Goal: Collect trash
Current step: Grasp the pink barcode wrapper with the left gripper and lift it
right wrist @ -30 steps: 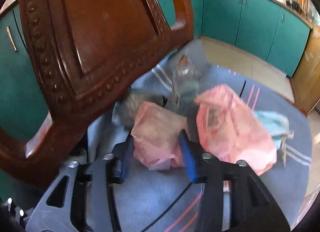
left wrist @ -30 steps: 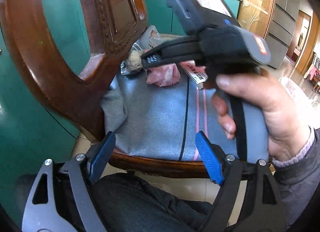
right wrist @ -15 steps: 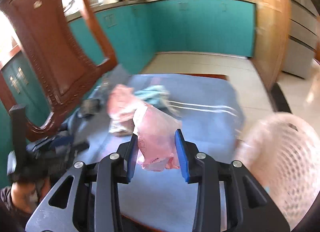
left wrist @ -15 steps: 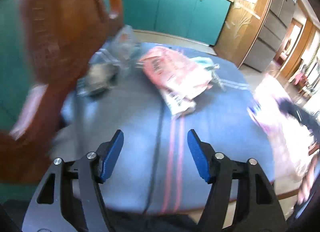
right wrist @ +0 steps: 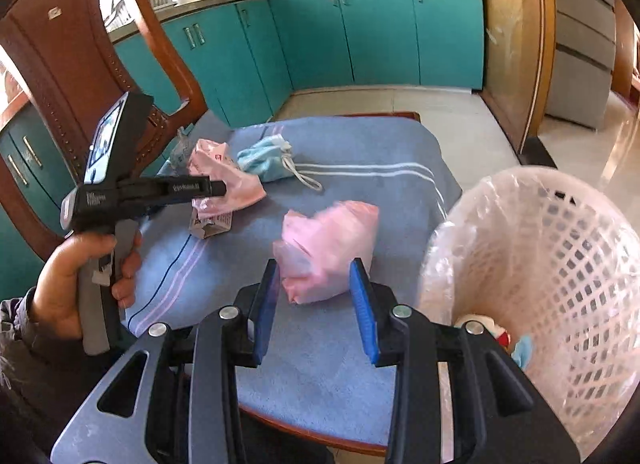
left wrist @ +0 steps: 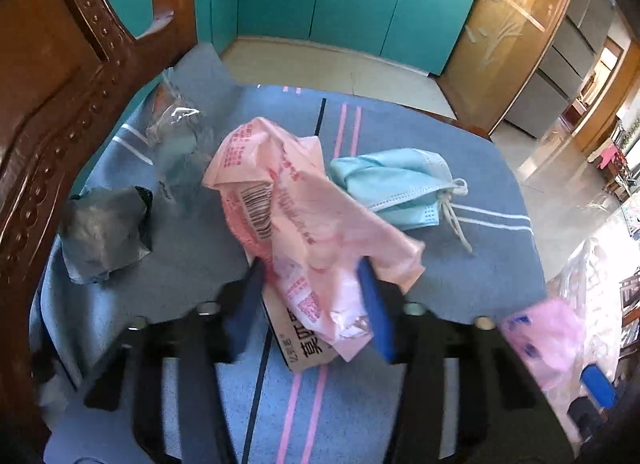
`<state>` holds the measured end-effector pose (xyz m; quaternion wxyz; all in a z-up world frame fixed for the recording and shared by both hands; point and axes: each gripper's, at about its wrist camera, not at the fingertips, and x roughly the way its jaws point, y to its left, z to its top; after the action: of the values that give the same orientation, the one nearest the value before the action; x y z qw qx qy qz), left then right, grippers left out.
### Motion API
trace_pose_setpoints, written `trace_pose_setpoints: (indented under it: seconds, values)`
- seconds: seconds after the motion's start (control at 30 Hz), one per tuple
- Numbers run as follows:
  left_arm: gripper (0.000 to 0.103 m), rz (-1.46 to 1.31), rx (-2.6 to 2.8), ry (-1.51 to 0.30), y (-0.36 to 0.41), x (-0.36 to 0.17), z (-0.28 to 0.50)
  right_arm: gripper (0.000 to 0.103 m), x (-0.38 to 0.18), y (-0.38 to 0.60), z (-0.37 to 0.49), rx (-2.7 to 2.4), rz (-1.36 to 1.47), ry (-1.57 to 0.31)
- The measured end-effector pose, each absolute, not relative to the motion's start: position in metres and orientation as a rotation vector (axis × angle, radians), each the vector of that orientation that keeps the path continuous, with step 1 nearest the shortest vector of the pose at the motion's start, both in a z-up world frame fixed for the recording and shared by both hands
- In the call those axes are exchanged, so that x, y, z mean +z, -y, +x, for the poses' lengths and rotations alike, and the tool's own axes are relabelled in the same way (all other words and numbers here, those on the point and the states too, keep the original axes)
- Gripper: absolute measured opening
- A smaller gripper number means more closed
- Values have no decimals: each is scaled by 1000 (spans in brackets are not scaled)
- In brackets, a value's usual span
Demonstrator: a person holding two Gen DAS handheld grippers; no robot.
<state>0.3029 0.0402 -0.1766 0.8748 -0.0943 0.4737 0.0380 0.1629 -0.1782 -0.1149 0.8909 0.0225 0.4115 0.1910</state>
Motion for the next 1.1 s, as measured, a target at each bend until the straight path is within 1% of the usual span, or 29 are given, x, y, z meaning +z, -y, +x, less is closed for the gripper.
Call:
trace_pose_setpoints:
  seconds: [0.03, 0.1, 0.13, 0.17, 0.2, 0.3, 0.47, 0.6, 0.63, 0.67, 0.7, 0.77, 0.8, 1.1]
  values:
    - [34, -185, 76, -981, -38, -175, 298, 39, -114, 177, 164, 390, 40, -844]
    - [31, -184, 67, -954, -39, -171, 286, 57, -111, 176, 169, 349, 12, -825]
    - [27, -189, 62, -943, -42, -167, 280, 63, -110, 175, 172, 332, 2, -818]
    - [27, -197, 56, -928, -43, -163, 270, 71, -109, 174, 177, 326, 0, -817]
    - [26, -200, 50, -917, -42, -161, 264, 75, -111, 172, 183, 334, 5, -818]
    - [26, -163, 40, -869, -38, -145, 236, 79, -117, 159, 202, 370, 20, -841]
    - [26, -38, 71, -821, -24, -127, 200, 79, -138, 131, 222, 366, -19, -912]
    - [26, -6, 78, -810, -19, -118, 182, 78, -149, 119, 223, 376, -19, -934]
    - [26, -3, 76, -810, -19, -117, 178, 75, -150, 118, 222, 381, -16, -933]
    - [26, -2, 74, -812, -19, -114, 171, 66, -150, 116, 221, 396, -11, -934]
    - [26, -4, 68, -816, -19, -114, 168, 54, -150, 115, 221, 418, -1, -937]
    - [26, -13, 63, -822, -22, -116, 169, 51, -147, 111, 218, 423, -7, -936]
    - [26, -17, 63, -825, -22, -117, 169, 46, -145, 109, 216, 427, -22, -929]
    - [26, -32, 40, -850, -28, -118, 162, 45, -132, 122, 203, 413, 4, -905]
